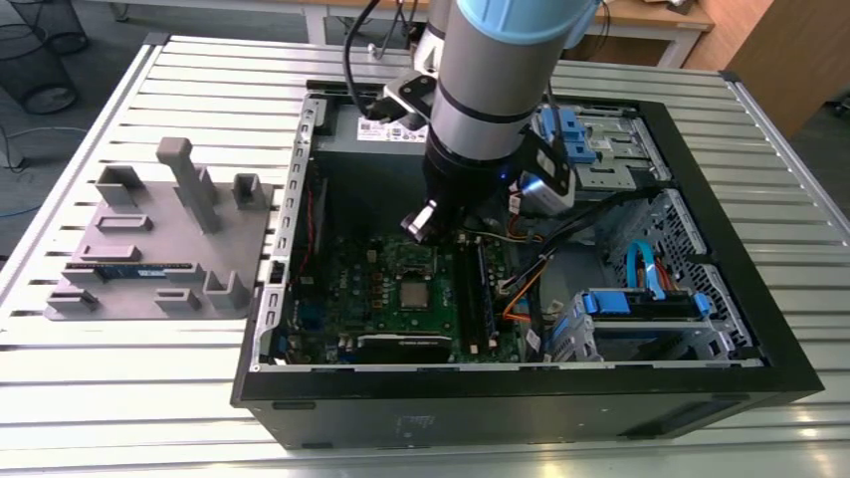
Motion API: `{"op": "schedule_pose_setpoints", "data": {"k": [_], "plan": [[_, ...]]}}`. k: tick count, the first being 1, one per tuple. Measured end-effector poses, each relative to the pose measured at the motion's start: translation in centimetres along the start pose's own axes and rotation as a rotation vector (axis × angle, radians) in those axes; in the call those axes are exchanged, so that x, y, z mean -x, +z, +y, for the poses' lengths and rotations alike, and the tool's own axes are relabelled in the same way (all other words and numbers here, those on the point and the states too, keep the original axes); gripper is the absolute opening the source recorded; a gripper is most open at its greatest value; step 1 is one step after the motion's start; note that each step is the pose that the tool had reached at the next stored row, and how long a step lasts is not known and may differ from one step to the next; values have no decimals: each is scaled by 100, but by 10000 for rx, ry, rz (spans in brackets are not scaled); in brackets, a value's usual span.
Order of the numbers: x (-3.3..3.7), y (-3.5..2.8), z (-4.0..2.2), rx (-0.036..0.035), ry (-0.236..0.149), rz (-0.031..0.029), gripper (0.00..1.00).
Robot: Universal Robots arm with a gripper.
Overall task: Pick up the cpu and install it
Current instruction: 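Close the cpu cover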
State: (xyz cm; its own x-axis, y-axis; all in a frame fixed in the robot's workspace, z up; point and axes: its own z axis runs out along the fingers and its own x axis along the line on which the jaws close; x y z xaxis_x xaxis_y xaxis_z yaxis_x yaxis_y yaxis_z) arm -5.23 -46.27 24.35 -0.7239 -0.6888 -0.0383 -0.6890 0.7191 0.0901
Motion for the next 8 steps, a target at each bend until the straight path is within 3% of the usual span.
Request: {"op": "schedule_pose_setpoints", "data": {"k": [8], "plan": [[-50, -6, -46, -95, -84, 103, 11]]}}
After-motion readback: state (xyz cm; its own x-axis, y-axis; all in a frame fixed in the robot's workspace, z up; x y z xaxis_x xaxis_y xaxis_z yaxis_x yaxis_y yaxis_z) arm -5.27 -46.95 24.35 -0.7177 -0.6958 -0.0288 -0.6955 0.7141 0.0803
